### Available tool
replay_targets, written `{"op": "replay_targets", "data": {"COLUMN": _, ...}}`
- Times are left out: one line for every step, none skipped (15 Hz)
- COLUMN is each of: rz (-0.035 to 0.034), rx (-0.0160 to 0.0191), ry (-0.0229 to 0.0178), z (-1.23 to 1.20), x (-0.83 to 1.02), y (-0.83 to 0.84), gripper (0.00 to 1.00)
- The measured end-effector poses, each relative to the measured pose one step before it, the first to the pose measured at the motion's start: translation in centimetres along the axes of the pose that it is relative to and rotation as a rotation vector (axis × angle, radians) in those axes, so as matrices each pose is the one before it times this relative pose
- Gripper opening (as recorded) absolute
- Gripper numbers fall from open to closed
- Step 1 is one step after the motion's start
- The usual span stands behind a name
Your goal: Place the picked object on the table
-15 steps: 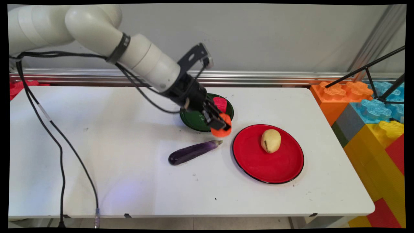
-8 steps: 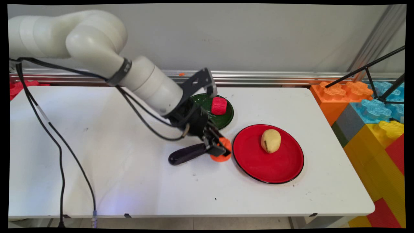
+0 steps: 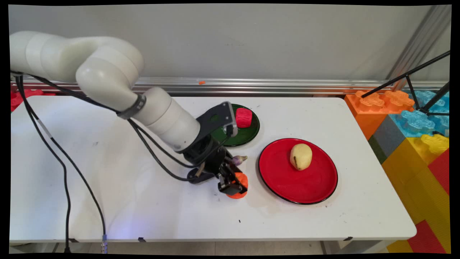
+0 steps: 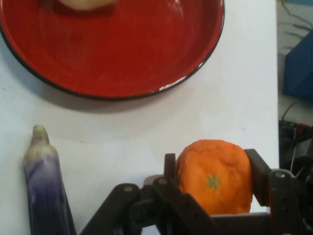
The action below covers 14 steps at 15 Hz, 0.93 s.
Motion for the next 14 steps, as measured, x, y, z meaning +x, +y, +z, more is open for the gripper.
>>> {"op": "replay_targets", "data": {"rz": 0.0014, "rx": 0.00322, "ry": -0.0044, "z": 0.211, "x": -0.204, "y": 0.041, "gripper": 0.0}}
{"op": "replay_targets", "data": {"rz": 0.00282, "rx": 0.00641, "ry": -0.00864, "z": 0.396, "x": -0.392, "y": 0.062, "gripper": 0.0}}
{"op": "replay_targets", "data": {"rz": 0.00221, "rx": 0.00335, "ry": -0.00487, "z": 0.244, "x": -0.236, "y": 0.038, "gripper": 0.0}}
{"op": "replay_targets", "data": {"rz": 0.00282, "rx": 0.00494, "ry": -0.00708, "z": 0.326, "x": -0.337, "y": 0.034, "gripper": 0.0}}
{"op": "replay_targets", "data": {"rz": 0.00243, "rx": 0.00461, "ry": -0.00598, "z": 0.26, "x": -0.27, "y": 0.019, "gripper": 0.0}}
{"op": "replay_targets", "data": {"rz": 0.00224, "rx": 0.00412, "ry": -0.00635, "z": 0.301, "x": -0.313, "y": 0.024, "gripper": 0.0}}
{"op": "replay_targets", "data": {"rz": 0.00234, "rx": 0.00349, "ry": -0.00611, "z": 0.284, "x": -0.288, "y": 0.026, "gripper": 0.0}}
{"op": "replay_targets", "data": {"rz": 0.00192, "rx": 0.00293, "ry": -0.00459, "z": 0.224, "x": -0.227, "y": 0.026, "gripper": 0.0}}
{"op": "replay_targets", "data": {"rz": 0.00162, "rx": 0.00385, "ry": -0.0055, "z": 0.249, "x": -0.265, "y": 0.013, "gripper": 0.0}}
{"op": "replay_targets", "data": {"rz": 0.00178, "rx": 0.00328, "ry": -0.00471, "z": 0.238, "x": -0.236, "y": 0.016, "gripper": 0.0}}
{"op": "replay_targets", "data": {"rz": 0.00113, "rx": 0.00293, "ry": -0.00406, "z": 0.193, "x": -0.192, "y": 0.011, "gripper": 0.0}}
{"op": "replay_targets", "data": {"rz": 0.00176, "rx": 0.00323, "ry": -0.00362, "z": 0.216, "x": -0.199, "y": 0.002, "gripper": 0.0}}
{"op": "replay_targets", "data": {"rz": 0.00151, "rx": 0.00342, "ry": -0.00354, "z": 0.204, "x": -0.189, "y": -0.013, "gripper": 0.0}}
{"op": "replay_targets", "data": {"rz": 0.00134, "rx": 0.00315, "ry": -0.00259, "z": 0.165, "x": -0.148, "y": -0.024, "gripper": 0.0}}
